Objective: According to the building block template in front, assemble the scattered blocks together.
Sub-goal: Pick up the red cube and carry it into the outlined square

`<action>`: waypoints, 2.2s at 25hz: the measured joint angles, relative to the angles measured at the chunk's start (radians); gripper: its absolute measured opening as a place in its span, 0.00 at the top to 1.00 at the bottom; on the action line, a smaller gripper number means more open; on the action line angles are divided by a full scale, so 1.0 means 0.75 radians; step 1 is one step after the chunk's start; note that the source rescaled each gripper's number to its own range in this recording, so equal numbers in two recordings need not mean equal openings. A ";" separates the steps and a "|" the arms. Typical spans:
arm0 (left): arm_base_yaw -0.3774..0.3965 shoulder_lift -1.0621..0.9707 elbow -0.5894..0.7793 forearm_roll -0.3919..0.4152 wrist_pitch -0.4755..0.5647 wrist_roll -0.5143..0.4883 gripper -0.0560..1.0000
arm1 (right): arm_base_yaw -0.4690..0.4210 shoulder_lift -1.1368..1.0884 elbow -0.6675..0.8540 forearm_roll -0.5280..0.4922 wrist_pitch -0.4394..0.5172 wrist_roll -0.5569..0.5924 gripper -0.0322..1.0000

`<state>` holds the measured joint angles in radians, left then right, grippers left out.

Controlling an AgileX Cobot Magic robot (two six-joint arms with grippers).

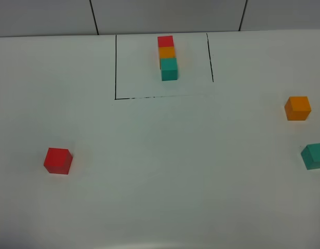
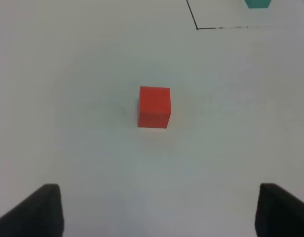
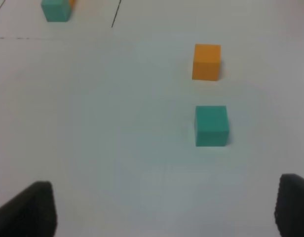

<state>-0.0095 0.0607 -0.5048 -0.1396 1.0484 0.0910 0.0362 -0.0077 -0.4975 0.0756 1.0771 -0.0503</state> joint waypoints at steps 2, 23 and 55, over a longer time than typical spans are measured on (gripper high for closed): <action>0.000 0.000 0.000 0.000 0.000 0.000 0.31 | 0.000 0.000 0.000 0.000 0.000 0.000 0.20; 0.000 0.000 0.000 0.000 0.000 0.000 0.31 | 0.000 0.000 0.000 0.000 0.000 0.000 0.23; 0.000 0.786 -0.344 -0.001 -0.149 0.000 0.02 | 0.000 0.000 0.001 0.000 0.000 0.000 0.24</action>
<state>-0.0095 0.6504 -0.7628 -0.1404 0.9365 0.0910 0.0362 -0.0077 -0.4968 0.0756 1.0771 -0.0503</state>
